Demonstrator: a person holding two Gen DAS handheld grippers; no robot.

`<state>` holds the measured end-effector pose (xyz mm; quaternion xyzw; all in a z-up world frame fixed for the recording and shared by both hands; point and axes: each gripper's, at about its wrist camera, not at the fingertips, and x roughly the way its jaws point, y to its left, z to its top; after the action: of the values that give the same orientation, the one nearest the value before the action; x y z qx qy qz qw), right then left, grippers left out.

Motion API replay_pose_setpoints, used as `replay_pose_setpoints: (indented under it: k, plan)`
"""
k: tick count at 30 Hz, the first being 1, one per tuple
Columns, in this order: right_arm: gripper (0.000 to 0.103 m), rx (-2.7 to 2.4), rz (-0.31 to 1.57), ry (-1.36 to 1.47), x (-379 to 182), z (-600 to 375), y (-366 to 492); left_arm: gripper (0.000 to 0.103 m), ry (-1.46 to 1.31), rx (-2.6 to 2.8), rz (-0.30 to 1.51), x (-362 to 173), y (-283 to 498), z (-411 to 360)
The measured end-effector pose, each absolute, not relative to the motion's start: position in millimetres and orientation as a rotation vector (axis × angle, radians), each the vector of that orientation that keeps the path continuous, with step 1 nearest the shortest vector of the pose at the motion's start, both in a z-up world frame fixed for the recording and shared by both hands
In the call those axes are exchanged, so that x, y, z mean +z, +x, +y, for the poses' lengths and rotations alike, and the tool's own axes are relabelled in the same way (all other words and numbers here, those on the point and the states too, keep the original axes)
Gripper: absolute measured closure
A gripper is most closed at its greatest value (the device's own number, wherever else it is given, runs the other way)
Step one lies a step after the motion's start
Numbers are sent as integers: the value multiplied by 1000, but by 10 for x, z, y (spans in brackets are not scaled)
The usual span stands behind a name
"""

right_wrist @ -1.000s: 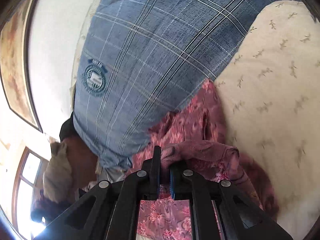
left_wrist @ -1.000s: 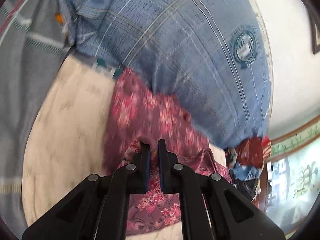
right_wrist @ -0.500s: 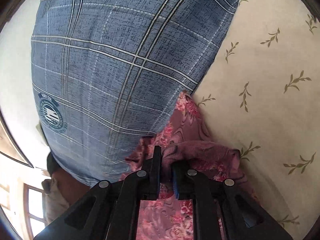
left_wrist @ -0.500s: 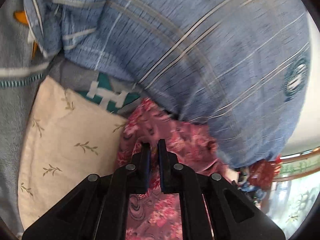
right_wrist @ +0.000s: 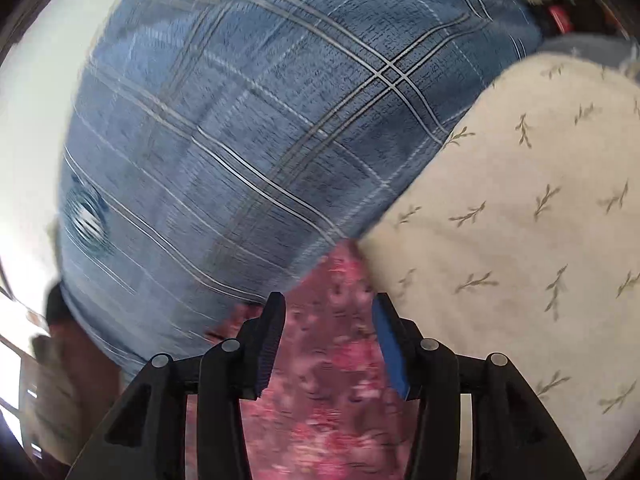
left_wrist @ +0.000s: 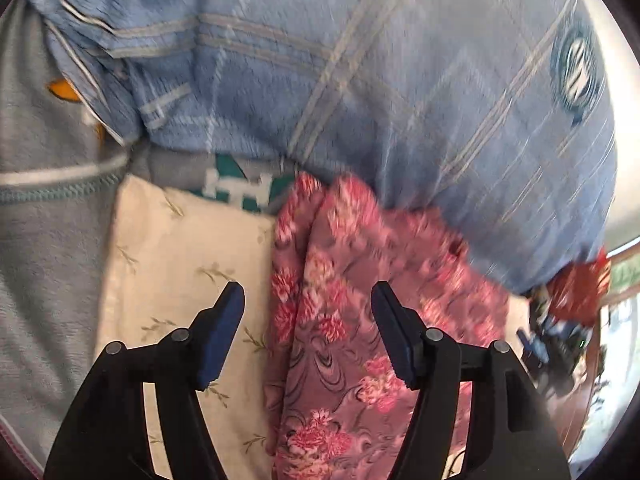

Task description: Fold small clothes

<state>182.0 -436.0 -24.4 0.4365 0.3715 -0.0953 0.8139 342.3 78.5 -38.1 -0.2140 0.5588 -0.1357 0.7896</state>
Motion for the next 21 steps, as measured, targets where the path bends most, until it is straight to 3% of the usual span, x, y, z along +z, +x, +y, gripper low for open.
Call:
replay_pose_setpoints:
  k: [7, 21]
  plan:
    - [53, -247, 942, 824, -590, -4302, 2285, 38, -478, -281, 1256, -532, 3649, 596]
    - [53, -236, 925, 772, -658, -4135, 2499, 39, -348, -236, 1194, -317, 3652, 527]
